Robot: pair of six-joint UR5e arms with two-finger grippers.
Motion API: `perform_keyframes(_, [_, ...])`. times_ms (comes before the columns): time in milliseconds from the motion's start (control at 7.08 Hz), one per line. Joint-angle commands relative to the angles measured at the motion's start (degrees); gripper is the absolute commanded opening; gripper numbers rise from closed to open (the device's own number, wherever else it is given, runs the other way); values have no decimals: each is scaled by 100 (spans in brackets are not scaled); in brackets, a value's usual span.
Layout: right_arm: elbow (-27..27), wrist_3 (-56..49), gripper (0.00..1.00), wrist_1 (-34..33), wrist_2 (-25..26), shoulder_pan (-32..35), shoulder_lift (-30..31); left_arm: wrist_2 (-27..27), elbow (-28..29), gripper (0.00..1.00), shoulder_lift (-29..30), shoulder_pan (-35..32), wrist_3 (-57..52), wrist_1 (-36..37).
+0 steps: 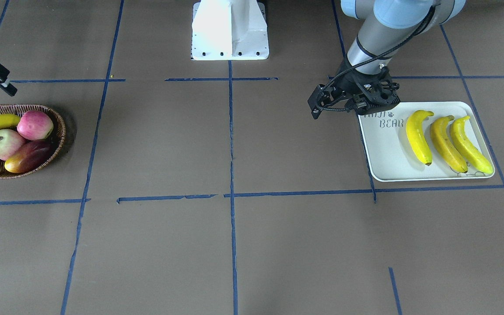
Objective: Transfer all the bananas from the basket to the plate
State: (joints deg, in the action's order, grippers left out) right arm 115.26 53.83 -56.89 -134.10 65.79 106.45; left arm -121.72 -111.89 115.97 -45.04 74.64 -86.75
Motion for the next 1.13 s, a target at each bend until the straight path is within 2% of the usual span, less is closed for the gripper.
perform_keyframes(0, [-817,-57,100,159,-82,232,139,8,9,100,13,30,6,-9])
perform_keyframes(424, [-2152,57,100,1588,-186,215,157,8,61,100,13,39,-2,-26])
perform_keyframes(707, [-2122,897,99,1717,-415,206,104,8,79,100,4,39,-2,-26])
perform_keyframes(989, [-2122,1041,99,1708,-416,110,69,17,79,100,-4,39,-2,-18])
